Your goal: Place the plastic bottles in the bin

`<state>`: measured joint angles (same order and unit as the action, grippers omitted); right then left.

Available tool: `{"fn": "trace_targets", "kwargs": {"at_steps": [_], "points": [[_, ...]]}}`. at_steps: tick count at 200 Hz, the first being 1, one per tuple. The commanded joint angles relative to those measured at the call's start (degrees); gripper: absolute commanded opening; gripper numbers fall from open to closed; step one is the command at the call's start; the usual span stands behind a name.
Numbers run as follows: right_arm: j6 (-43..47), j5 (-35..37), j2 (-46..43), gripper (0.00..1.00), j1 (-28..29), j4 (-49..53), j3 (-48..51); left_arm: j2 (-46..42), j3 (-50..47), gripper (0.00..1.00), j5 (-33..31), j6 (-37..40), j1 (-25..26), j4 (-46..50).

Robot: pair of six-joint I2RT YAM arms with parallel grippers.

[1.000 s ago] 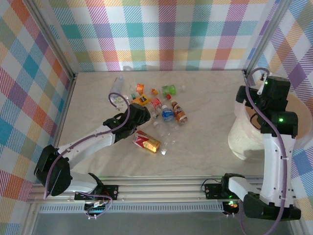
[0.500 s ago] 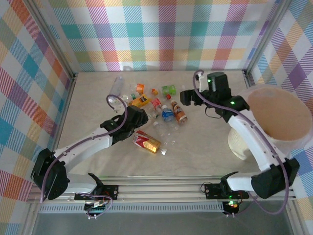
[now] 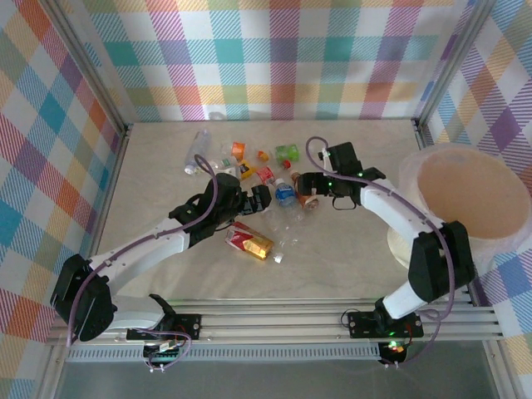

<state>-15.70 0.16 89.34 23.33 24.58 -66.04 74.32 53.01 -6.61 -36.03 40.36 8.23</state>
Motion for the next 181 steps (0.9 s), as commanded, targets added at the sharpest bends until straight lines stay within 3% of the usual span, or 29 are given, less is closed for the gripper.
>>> {"fn": "trace_targets", "kwargs": {"at_steps": [1, 68, 108, 181], "points": [[-1.61, 0.31, 4.33, 1.00, 0.13, -3.24, -0.38, 1.00, -1.18, 1.00, 1.58, 1.46, -0.15, -3.71], [5.40, -4.16, 18.37, 0.87, 0.13, -0.06, -10.35, 3.68, -0.81, 1.00, 1.27, -0.82, -0.09, -4.27], [5.68, -2.46, 22.63, 0.81, 0.17, 1.79, -13.55, 4.64, -0.90, 1.00, 1.85, -1.96, -0.11, -5.41], [4.94, 0.17, 26.79, 0.80, 0.16, 3.09, -16.03, 5.95, -0.20, 1.00, 2.88, -2.14, -0.08, -5.07]]}}
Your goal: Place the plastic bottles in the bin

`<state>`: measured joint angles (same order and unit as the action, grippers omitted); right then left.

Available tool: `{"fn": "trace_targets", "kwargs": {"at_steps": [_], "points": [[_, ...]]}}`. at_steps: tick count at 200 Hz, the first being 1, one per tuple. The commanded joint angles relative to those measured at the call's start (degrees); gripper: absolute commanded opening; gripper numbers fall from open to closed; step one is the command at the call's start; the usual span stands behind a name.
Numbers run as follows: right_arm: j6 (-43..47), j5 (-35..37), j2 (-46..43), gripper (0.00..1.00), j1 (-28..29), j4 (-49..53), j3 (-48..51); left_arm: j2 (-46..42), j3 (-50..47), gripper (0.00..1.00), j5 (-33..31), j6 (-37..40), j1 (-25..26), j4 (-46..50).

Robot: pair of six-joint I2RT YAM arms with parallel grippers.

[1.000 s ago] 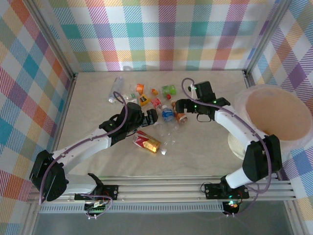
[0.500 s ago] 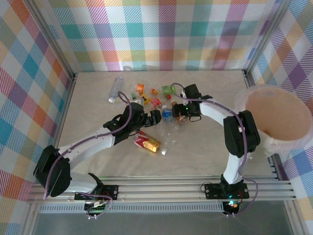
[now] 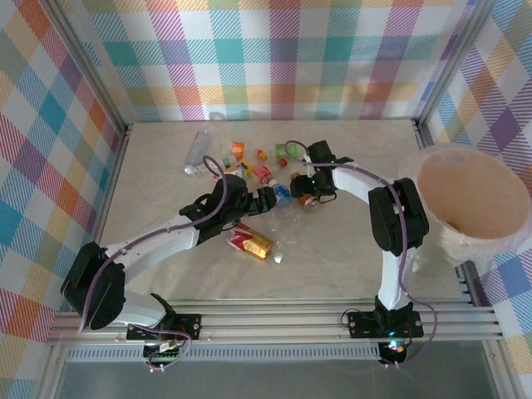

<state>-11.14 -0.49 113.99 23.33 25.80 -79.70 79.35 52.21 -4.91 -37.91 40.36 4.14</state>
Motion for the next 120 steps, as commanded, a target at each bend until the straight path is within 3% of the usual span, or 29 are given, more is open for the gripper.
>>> {"fn": "trace_targets", "kwargs": {"at_steps": [1, 120], "points": [[0.44, 0.83, 2.17, 0.80, 0.15, 1.88, -2.42, 0.91, 0.66, 1.00, 1.19, -0.25, -0.05, -0.98], [0.24, 3.63, 3.82, 0.62, 0.13, 2.45, -3.40, 3.22, 1.24, 1.00, 6.93, -0.52, 0.15, -5.37]]}}
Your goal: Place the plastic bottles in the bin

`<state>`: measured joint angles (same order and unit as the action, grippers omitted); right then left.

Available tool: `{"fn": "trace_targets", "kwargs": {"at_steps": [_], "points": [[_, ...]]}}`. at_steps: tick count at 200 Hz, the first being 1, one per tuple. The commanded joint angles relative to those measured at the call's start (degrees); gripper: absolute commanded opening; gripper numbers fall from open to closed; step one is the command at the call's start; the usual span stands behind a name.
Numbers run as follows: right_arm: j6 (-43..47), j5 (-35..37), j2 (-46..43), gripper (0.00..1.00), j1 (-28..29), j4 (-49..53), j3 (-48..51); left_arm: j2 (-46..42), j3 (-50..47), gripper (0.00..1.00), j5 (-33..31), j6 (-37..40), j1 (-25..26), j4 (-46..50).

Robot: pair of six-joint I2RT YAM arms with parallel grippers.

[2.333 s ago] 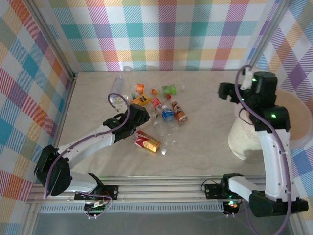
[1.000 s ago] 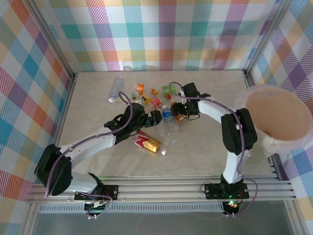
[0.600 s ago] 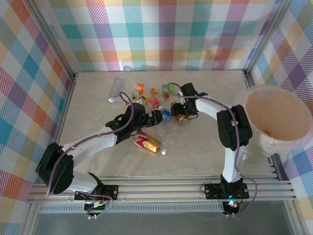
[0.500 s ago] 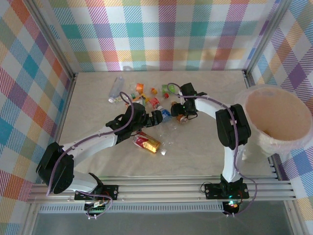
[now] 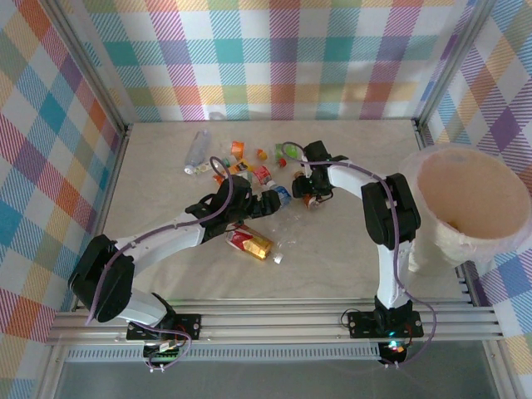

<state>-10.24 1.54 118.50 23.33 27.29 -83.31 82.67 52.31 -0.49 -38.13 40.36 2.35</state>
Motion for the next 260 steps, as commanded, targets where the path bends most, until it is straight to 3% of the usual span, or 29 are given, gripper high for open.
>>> {"fn": "trace_targets", "kwargs": {"at_steps": [1, 68, 135, 210, 260], "points": [[-0.70, 1.65, -0.74, 0.62, 0.13, 0.94, 0.27, -0.08, 1.08, 1.00, 2.60, -0.29, 0.11, -3.67], [-1.93, 4.18, -10.32, 0.52, 0.13, -4.01, 7.69, -0.76, 1.28, 1.00, 9.39, 3.61, 0.80, -7.91], [0.31, 2.16, -25.81, 0.49, 0.11, -9.21, 15.46, 0.67, 4.23, 1.00, 17.26, 5.86, 2.00, -11.40], [5.79, -0.01, -43.25, 0.47, 0.13, -8.36, 15.42, 2.95, 8.42, 1.00, 19.30, 7.30, 3.85, -12.97], [12.18, 10.89, -51.56, 0.48, 0.05, -4.10, 12.95, 3.47, 7.90, 1.00, 20.18, 6.78, 3.97, -14.56]]}}
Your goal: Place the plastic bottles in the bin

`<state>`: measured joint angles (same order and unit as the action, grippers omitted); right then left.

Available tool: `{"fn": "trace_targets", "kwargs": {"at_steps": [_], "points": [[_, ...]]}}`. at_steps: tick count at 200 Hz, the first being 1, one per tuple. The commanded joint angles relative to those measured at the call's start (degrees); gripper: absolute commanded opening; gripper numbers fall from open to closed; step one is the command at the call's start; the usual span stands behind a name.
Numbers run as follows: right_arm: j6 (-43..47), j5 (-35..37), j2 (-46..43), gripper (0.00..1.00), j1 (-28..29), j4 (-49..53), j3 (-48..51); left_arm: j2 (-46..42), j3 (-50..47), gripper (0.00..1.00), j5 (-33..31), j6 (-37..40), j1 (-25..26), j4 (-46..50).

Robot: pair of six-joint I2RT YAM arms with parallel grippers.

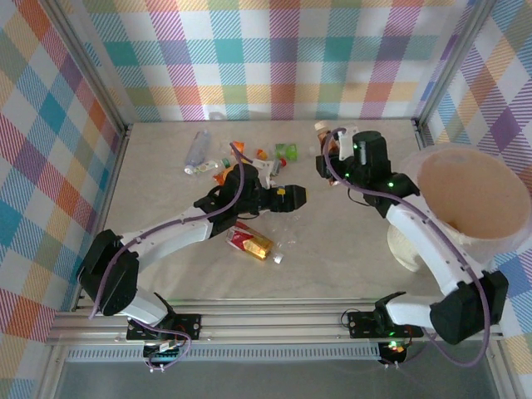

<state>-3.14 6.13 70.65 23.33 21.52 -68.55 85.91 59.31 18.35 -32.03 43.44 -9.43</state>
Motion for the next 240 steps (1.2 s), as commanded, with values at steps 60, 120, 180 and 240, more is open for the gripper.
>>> {"fn": "trace_targets", "kwargs": {"at_steps": [60, 120, 180, 240], "points": [[8.32, 15.93, -11.75, 0.47, -5.64, 1.57, -2.38, 0.47, 1.18, 1.00, 0.95, -0.07, 0.89, -2.96], [5.51, 5.84, -13.52, 0.47, -25.21, 13.76, -9.22, 0.86, 2.07, 1.00, 0.14, -0.45, 0.99, -2.43], [5.86, 13.18, -12.64, 0.48, -37.56, 18.40, -8.87, 3.32, 5.62, 1.00, 6.05, 0.36, 1.51, -4.92], [4.19, 19.91, -9.74, 0.50, -47.38, 20.36, -6.42, 10.35, 16.07, 1.00, 9.81, 3.30, 4.44, -0.47]]}}
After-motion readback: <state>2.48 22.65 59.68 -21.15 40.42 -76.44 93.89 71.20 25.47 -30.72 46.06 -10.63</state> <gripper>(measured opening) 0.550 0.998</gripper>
